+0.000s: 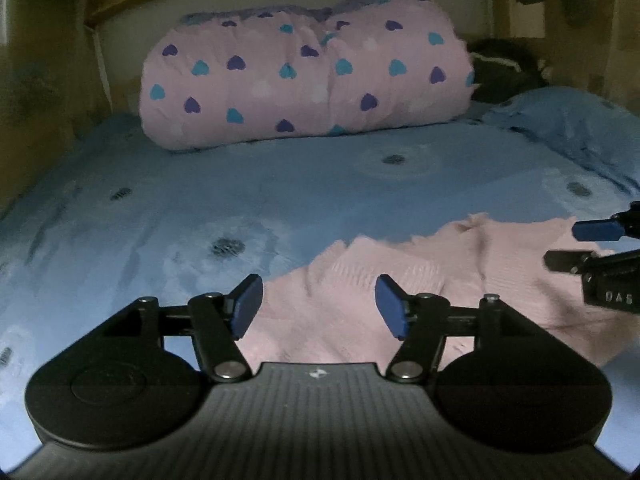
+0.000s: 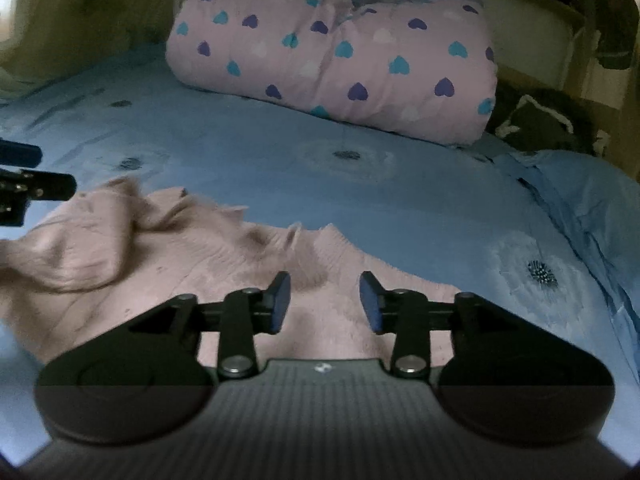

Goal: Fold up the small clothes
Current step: 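Open both grippers to release the folded hem, then move both tools to the folded cardigan edges, then close the right gripper on a knit edge while the left gripper grasps another edge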

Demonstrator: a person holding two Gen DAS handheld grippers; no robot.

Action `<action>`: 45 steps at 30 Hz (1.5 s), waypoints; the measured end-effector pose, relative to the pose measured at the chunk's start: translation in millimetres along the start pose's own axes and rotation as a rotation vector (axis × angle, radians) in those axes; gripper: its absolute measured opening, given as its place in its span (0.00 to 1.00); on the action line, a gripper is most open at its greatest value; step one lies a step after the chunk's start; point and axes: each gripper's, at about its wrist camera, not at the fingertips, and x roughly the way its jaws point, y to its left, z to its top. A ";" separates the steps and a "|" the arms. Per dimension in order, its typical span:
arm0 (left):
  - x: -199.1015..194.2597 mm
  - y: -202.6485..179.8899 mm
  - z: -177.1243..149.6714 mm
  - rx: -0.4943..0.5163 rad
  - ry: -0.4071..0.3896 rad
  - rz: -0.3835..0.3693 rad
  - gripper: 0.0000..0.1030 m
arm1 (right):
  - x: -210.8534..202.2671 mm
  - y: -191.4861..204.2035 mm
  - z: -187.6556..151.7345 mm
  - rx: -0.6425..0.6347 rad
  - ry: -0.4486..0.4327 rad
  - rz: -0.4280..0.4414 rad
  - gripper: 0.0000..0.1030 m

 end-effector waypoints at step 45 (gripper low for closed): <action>75.0 61.1 -26.5 -0.113 0.040 0.157 0.14 | 40.8 -62.6 -28.5 0.138 -0.041 -0.120 0.13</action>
